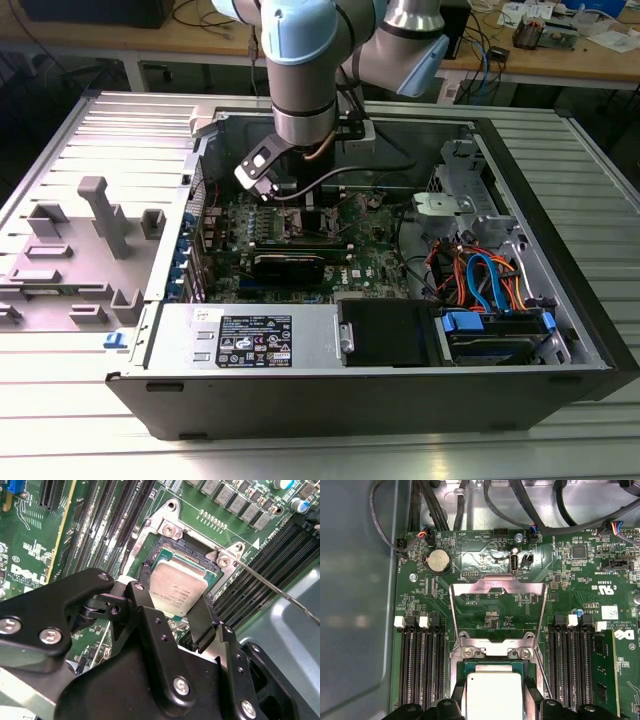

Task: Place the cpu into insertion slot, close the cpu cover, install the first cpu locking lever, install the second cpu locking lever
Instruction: 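Place the cpu into insertion slot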

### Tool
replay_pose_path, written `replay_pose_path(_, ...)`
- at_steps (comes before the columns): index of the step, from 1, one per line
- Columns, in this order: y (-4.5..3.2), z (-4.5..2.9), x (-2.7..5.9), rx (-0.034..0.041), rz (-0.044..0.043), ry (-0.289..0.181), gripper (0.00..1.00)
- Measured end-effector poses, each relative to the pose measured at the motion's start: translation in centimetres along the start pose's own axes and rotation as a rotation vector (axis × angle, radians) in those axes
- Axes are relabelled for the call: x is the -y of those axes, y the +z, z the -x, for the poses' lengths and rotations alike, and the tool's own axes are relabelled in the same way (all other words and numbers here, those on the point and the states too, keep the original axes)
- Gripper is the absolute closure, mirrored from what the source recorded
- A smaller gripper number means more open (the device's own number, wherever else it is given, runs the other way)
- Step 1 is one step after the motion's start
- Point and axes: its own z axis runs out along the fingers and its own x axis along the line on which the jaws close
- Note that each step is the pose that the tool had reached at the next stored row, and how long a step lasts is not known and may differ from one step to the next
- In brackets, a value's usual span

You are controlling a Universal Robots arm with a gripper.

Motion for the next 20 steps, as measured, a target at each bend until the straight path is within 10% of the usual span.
replay_pose_path(20, -0.02, 0.00, 0.05, -0.0007, 0.0001, 0.000, 0.46)
